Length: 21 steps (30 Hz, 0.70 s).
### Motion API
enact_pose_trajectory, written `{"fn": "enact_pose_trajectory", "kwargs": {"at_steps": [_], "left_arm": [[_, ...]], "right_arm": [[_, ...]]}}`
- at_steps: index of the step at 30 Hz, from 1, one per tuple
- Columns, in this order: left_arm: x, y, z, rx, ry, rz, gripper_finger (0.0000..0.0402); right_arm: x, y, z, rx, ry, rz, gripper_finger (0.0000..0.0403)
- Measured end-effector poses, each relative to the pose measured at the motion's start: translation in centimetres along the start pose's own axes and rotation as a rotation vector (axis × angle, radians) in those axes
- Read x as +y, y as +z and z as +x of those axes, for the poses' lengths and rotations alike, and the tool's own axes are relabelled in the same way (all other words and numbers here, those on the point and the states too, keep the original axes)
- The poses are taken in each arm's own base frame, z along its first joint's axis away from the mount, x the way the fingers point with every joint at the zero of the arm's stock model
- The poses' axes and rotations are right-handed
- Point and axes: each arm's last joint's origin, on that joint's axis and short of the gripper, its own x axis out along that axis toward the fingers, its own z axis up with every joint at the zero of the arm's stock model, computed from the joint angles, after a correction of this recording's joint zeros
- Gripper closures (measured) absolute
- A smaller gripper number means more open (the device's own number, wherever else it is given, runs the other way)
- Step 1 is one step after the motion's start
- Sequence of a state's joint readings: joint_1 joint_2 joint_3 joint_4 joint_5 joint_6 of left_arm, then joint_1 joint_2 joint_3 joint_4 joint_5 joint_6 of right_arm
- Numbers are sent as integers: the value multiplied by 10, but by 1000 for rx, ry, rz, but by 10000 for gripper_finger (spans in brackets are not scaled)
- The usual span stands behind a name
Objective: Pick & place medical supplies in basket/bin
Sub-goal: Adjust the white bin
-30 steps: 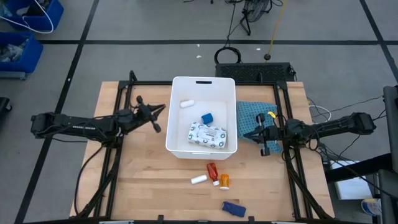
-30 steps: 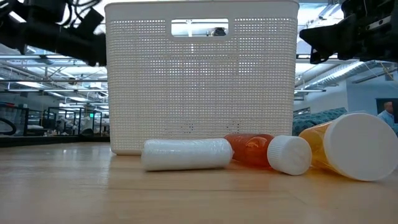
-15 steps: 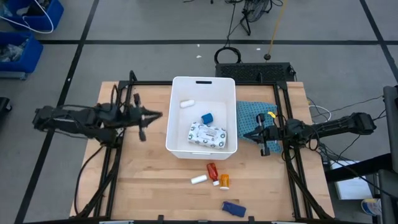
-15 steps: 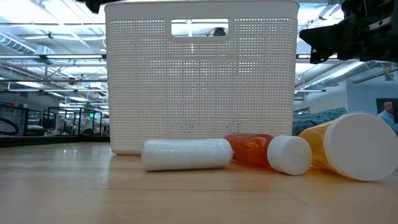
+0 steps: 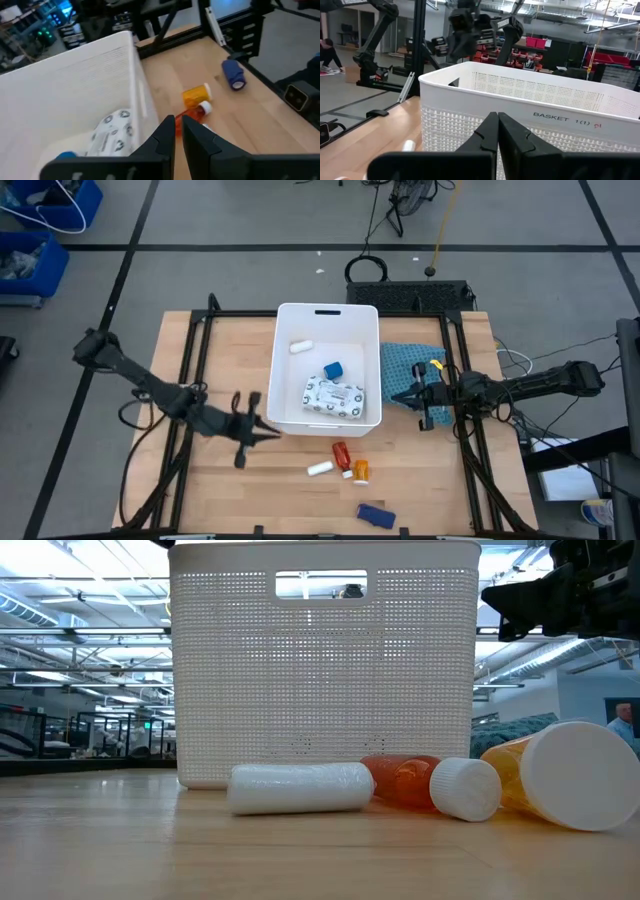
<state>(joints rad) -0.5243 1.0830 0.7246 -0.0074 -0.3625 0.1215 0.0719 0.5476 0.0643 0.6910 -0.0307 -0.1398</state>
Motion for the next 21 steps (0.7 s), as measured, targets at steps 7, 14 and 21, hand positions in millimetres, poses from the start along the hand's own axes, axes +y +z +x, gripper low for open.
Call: {"fn": "enact_pose_trajectory", "kwargs": {"at_steps": [7,14,21], "left_arm": [[-19,-1,5,39,-50,-33,364],[-36,-17,-5,193,-24,-87,364],[-35,-33,-12,329,126,-199,364]], "right_arm": [[0,0,0,0,0,15,403],[0,0,0,3,0,15,403],[0,-1,0,13,0,16,403]]}}
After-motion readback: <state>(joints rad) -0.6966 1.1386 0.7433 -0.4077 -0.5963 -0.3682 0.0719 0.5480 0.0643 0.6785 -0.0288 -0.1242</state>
